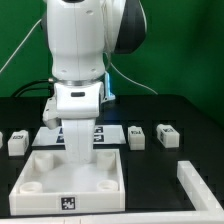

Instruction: Assemble one leg

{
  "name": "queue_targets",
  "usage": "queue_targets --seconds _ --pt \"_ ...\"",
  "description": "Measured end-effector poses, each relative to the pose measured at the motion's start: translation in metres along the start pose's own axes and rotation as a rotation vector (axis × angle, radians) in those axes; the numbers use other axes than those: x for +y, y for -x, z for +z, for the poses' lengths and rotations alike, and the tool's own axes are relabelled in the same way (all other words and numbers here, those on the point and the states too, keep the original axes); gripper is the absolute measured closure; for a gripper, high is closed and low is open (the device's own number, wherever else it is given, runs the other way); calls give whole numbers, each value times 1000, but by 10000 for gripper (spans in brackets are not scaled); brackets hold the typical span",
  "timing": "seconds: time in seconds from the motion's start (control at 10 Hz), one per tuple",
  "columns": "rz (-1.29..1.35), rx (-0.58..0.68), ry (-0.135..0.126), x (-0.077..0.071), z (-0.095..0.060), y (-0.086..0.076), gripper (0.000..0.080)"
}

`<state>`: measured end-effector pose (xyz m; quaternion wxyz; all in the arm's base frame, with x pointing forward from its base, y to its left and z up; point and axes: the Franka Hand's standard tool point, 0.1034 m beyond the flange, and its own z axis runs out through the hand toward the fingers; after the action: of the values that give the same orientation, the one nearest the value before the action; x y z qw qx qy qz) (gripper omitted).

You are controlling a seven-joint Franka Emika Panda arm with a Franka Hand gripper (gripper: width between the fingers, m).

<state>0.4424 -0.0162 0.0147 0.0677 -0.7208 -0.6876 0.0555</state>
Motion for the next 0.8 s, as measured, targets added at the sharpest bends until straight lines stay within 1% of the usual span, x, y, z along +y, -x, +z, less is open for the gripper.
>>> queue_targets --seconds 0.1,0.8 --pt "0 0 5 1 -1 0 733" --pt "0 0 9 2 -2 0 732"
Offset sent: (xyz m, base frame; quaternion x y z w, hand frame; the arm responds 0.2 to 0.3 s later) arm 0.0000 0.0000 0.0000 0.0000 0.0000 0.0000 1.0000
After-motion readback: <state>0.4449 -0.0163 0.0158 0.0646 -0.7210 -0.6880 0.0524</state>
